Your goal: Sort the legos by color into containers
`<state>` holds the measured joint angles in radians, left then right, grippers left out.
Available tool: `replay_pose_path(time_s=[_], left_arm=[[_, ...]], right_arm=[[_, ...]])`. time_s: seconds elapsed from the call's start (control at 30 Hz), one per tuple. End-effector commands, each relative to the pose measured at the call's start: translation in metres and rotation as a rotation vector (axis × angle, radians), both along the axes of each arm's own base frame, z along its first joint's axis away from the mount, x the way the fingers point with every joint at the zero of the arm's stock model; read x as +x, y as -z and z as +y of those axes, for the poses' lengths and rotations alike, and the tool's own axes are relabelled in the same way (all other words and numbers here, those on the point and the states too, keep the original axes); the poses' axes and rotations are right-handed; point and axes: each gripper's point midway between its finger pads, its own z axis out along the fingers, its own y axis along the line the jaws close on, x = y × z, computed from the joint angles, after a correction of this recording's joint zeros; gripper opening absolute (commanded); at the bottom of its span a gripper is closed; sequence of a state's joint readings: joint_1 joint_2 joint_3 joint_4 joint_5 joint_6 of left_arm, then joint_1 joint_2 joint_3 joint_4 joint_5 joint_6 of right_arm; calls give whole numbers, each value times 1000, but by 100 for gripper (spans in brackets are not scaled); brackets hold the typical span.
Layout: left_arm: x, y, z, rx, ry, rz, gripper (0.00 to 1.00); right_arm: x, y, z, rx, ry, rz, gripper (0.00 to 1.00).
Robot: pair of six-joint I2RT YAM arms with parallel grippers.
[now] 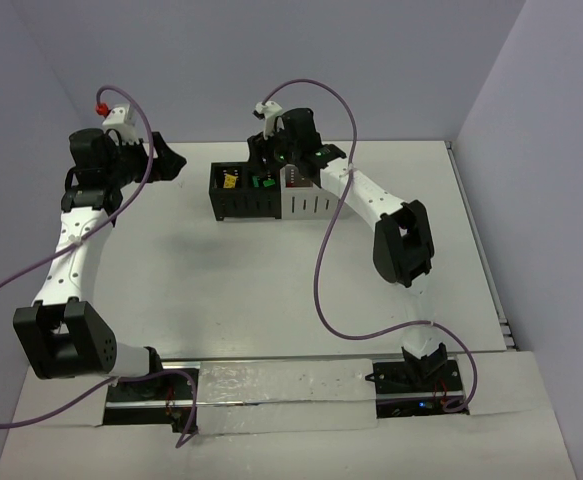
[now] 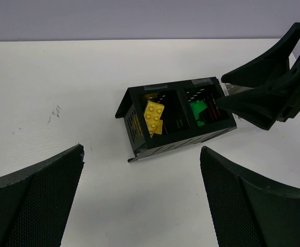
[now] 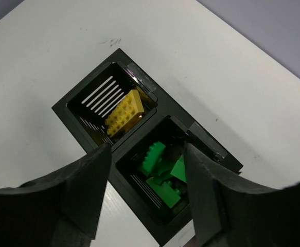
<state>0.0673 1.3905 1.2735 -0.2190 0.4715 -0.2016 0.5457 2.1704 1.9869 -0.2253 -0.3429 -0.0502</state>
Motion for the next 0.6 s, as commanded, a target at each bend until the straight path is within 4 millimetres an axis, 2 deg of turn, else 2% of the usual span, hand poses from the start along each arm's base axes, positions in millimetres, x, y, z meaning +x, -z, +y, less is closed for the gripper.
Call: replay_pose_path(time_s=[0.0,0.1,0.2,0.23,0.27,0.33,0.37,0.43,0.5,0.53,0.57], left_arm=[[7,-29,5,14,-19,-71,99],[7,-33,5,15,-20,-78,99],[8,-39,4,13,-16,-84,99],[8,-41,4,13,-16,-87,99],[12,-42,7,8,-55,-76,99],[15,-40,10,20,-87,-56,99],[15,-37,14,40,-108,-39,99],[14,-31,20,84,-130,-26,99],[9,-27,23,103,-142,-21,99],[7,-26,25,109,-153,-23,99],[5,-25,27,108,-165,-25,99]], right_arm=[[-7,-14,8,30,-31,-17,68],[-14,-39,6,56,-34,-36,69],[-25,-97,-9,102,-10,-109,70],[-25,-96,-10,99,-3,-104,72],[-30,-118,-22,117,24,-127,77],[-36,-144,-42,137,59,-161,83],[-40,-171,-64,152,107,-209,92],[-55,-202,-109,149,187,-270,100],[-61,-206,-150,112,273,-294,100],[-57,-195,-164,90,313,-277,100],[-64,-201,-183,85,353,-295,100]])
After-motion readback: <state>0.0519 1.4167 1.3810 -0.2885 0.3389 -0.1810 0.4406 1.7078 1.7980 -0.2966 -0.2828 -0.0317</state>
